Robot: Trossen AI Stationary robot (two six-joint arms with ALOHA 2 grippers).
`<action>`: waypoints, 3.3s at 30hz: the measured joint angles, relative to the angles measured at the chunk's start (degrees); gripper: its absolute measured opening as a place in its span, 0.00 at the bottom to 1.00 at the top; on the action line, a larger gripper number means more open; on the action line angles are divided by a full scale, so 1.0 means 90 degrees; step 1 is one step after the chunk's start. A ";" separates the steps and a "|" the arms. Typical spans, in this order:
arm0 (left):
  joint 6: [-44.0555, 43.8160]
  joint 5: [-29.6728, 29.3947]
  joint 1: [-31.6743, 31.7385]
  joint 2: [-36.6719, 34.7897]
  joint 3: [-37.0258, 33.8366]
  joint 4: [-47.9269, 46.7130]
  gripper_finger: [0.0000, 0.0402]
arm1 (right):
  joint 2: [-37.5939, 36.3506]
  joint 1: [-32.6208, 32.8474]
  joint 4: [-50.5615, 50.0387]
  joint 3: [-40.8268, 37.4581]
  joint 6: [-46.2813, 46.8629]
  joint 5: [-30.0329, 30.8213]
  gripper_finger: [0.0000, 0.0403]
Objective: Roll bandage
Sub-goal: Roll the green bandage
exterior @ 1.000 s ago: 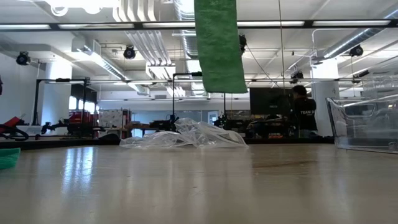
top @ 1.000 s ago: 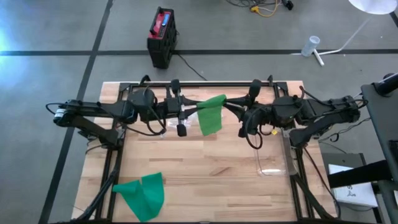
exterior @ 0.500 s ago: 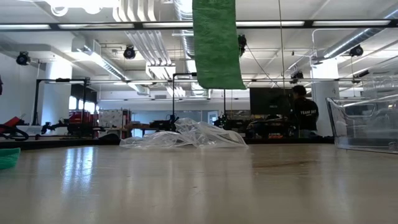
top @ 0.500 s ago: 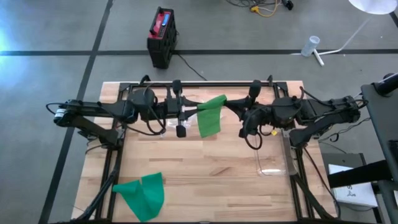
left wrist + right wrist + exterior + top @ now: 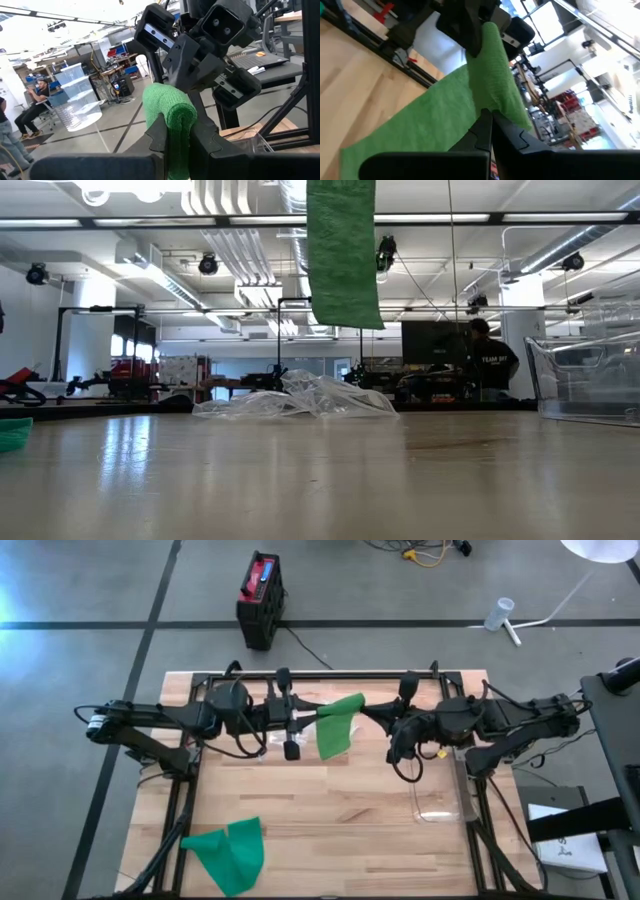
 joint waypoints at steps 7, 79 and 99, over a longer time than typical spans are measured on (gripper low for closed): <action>0.0070 0.0011 -0.0003 -0.0017 0.0005 0.0025 0.07 | 0.0009 -0.0005 0.0060 -0.0017 -0.0003 -0.0157 0.00; -0.1069 0.0687 -0.0101 -0.0123 -0.0002 0.0204 0.06 | -0.0003 0.0532 0.0259 0.0105 -0.0724 0.0067 0.15; 0.1025 0.0635 -0.0197 -0.0119 0.0005 -0.0170 0.06 | -0.0238 0.0212 0.1050 0.0092 0.1823 -0.1622 0.49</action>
